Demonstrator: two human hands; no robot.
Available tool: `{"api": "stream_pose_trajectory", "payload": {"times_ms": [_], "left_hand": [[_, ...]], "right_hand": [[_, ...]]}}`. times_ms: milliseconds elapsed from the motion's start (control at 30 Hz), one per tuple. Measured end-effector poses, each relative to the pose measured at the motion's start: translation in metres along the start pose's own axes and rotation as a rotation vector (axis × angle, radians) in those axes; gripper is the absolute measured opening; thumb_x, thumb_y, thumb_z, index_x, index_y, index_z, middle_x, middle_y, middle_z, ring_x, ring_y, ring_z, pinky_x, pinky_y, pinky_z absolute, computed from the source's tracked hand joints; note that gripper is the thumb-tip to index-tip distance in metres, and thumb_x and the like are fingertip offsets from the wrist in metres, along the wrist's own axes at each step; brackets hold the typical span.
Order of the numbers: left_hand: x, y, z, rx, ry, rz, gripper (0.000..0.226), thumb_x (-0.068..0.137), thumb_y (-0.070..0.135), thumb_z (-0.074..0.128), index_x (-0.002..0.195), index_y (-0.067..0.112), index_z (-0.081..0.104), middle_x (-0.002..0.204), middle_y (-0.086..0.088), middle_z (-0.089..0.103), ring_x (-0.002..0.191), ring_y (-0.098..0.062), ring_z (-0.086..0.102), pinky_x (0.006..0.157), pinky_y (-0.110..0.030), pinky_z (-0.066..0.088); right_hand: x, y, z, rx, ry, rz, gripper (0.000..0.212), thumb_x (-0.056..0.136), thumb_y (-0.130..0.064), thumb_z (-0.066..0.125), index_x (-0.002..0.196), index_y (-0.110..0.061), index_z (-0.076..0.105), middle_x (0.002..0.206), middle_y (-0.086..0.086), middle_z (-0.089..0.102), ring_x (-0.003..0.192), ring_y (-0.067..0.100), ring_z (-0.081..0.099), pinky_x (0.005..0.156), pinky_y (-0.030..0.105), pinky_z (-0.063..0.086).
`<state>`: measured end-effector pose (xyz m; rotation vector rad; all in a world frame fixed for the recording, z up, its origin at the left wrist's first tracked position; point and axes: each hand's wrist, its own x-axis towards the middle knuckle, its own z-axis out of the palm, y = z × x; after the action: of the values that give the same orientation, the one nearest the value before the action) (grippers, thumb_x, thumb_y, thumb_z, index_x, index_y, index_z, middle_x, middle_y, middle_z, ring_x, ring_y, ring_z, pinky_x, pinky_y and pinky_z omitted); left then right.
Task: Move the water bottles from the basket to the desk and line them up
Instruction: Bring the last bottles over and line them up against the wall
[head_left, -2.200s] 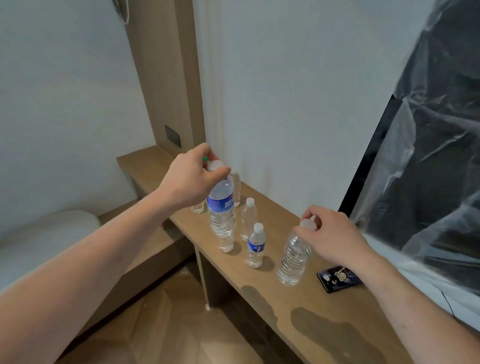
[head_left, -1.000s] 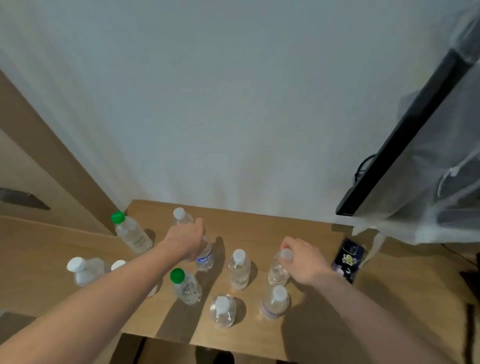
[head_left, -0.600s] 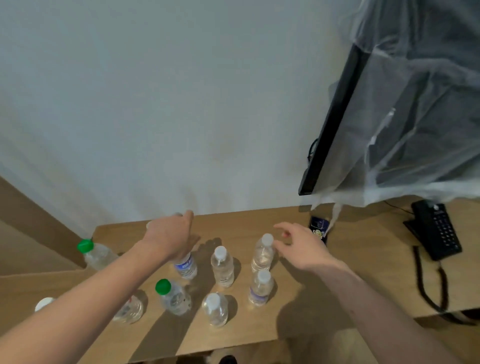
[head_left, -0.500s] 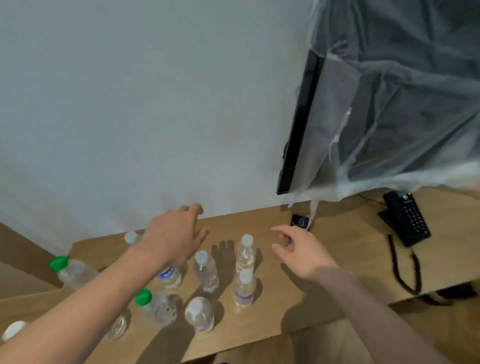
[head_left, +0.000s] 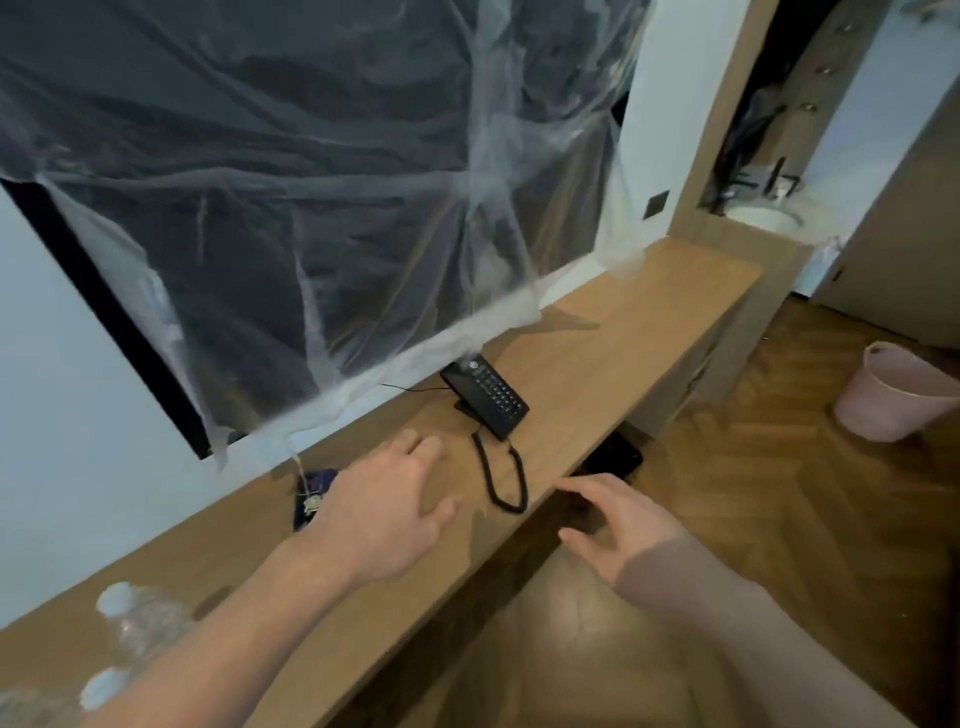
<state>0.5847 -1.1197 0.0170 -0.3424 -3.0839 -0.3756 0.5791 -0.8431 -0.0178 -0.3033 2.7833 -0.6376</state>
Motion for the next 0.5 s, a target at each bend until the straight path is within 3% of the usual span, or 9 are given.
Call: {"api": "stream_pose_trajectory", "payload": {"times_ms": [300, 400, 500], "left_hand": [[0.094, 0.15, 0.05, -0.049, -0.109, 0.181, 0.05, 0.098, 0.061, 0.052, 0.142, 0.04, 0.045, 0.146, 0.017, 0.038, 0.13, -0.012, 0.049, 0.106, -0.034, 0.05], [0.128, 0.186, 0.055, -0.028, -0.119, 0.244, 0.05, 0.099, 0.06, 0.052, 0.143, 0.04, 0.044, 0.152, 0.015, 0.038, 0.136, -0.013, 0.046, 0.111, -0.037, 0.046], [0.167, 0.222, 0.064, -0.038, -0.139, 0.295, 0.048, 0.099, 0.061, 0.052, 0.142, 0.04, 0.045, 0.145, 0.017, 0.043, 0.127, -0.01, 0.051, 0.103, -0.031, 0.046]], "right_hand": [[-0.057, 0.15, -0.073, 0.073, 0.118, 0.182, 0.058, 0.105, -0.045, 0.061, 0.158, -0.041, 0.039, 0.161, -0.018, 0.037, 0.133, 0.007, 0.056, 0.111, 0.017, 0.038], [-0.066, 0.187, -0.091, 0.12, 0.138, 0.248, 0.059, 0.103, -0.053, 0.058, 0.158, -0.046, 0.036, 0.163, -0.022, 0.032, 0.12, 0.006, 0.06, 0.109, 0.021, 0.045], [-0.07, 0.224, -0.105, 0.153, 0.173, 0.29, 0.06, 0.103, -0.058, 0.055, 0.158, -0.047, 0.035, 0.162, -0.022, 0.032, 0.124, 0.007, 0.058, 0.113, 0.029, 0.046]]}}
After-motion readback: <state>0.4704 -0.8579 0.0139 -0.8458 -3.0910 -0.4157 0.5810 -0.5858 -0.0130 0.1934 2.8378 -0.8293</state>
